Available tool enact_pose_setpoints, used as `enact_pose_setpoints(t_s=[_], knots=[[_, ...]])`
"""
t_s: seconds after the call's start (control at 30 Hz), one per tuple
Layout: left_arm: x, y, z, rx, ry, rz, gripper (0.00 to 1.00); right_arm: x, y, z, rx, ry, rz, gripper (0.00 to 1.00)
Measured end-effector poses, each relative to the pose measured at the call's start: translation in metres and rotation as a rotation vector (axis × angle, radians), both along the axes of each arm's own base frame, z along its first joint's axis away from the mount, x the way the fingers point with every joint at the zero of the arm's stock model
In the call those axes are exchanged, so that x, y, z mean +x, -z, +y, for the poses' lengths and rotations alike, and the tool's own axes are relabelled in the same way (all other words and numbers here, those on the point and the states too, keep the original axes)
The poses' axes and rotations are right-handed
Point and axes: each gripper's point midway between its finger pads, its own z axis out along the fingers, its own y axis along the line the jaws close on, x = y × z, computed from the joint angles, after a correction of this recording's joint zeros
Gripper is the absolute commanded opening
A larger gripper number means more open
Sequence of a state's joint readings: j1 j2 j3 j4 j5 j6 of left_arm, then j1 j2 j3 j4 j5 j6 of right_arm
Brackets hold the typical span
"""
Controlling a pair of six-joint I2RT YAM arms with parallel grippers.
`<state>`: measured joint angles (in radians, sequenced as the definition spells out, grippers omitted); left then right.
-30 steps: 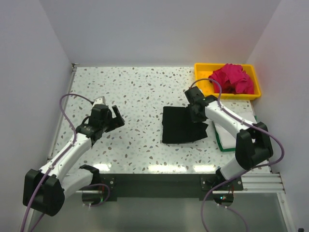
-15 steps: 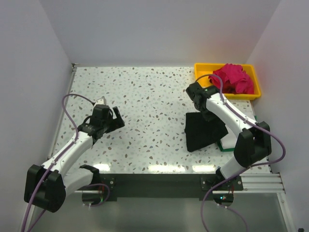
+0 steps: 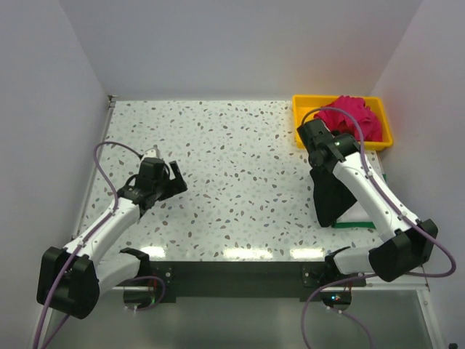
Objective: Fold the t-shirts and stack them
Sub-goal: Neatly place the folded tshirt to the corner
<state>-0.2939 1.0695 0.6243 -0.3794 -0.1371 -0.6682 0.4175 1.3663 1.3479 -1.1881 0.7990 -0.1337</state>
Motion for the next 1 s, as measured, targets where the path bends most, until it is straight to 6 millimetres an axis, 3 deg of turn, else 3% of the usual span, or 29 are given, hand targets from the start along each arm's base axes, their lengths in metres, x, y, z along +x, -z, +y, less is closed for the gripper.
enact_pose_setpoints(t_s=[0.13,0.4,0.77,1.0], knots=[[0.001,0.005,-0.001,-0.001,0.002,0.014,1.0,0.0,-0.015,-0.002,0.005,-0.012,-0.026,0.0],[0.003,0.006,-0.002,-0.005,0.006,0.016,1.0,0.0,-0.027,-0.008,-0.002,-0.011,-0.028,0.0],[0.003,0.006,-0.003,-0.014,0.014,0.015,1.0,-0.001,-0.021,-0.047,-0.006,0.063,0.03,0.0],[0.003,0.005,-0.004,-0.018,0.018,0.012,1.0,0.017,-0.003,-0.067,-0.042,0.092,0.106,0.0]])
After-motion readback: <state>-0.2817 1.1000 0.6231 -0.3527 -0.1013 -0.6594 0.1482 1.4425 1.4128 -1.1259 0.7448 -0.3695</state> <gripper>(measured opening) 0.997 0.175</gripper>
